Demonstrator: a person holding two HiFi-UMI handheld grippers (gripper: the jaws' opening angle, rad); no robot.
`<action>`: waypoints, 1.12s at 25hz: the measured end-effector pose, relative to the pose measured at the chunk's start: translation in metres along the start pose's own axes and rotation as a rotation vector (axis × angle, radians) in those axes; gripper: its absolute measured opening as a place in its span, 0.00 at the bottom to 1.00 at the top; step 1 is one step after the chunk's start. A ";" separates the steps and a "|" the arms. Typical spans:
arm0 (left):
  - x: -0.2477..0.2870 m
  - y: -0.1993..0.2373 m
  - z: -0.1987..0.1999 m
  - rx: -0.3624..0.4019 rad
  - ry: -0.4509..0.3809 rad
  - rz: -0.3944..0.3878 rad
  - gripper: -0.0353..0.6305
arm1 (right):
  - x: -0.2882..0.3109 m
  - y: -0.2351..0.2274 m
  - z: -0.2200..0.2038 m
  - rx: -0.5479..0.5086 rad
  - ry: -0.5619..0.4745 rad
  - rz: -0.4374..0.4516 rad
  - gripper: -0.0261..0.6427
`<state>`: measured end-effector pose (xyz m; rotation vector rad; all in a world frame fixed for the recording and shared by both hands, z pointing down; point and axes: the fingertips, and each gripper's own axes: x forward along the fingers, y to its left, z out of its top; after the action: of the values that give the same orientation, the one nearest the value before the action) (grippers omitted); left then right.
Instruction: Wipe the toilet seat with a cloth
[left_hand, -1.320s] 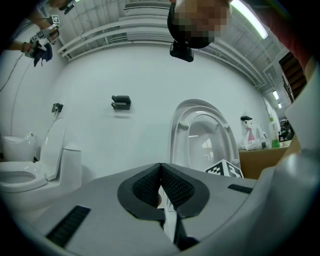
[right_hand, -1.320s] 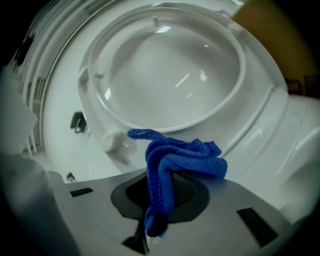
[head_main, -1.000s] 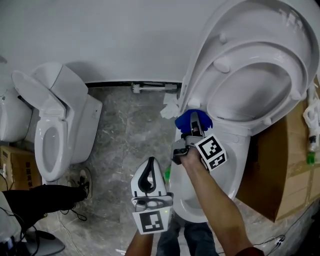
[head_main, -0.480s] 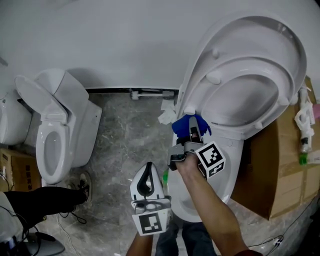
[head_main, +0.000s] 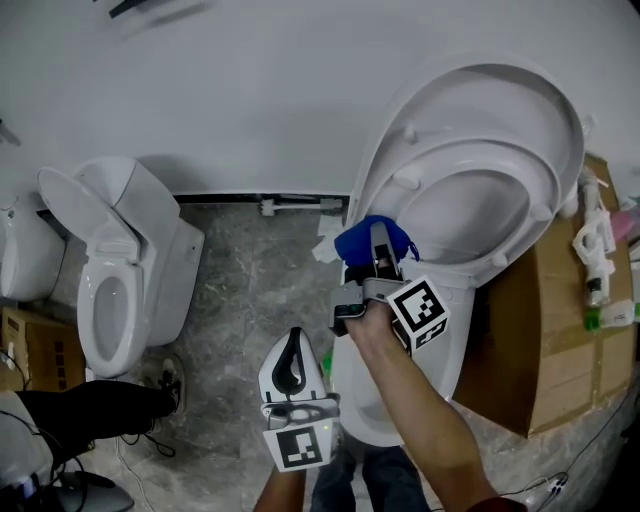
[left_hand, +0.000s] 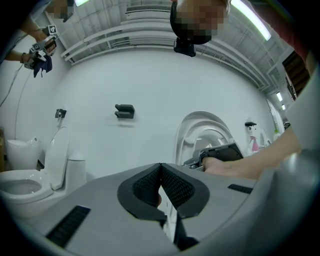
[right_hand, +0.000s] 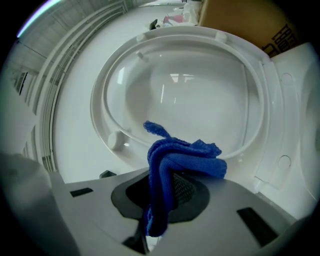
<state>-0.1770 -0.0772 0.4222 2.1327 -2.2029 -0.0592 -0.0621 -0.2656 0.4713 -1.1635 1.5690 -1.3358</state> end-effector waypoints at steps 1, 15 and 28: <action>0.000 0.000 0.003 -0.002 -0.001 0.002 0.08 | 0.002 0.009 0.002 0.001 -0.001 0.010 0.12; 0.009 -0.029 0.052 -0.004 -0.036 -0.021 0.08 | 0.005 0.092 0.033 -0.107 0.045 0.104 0.12; 0.010 -0.063 0.071 -0.009 -0.021 -0.053 0.08 | 0.001 0.156 0.045 -0.624 0.168 0.189 0.12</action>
<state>-0.1203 -0.0914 0.3471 2.1964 -2.1529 -0.0947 -0.0462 -0.2740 0.3098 -1.2346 2.2532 -0.8536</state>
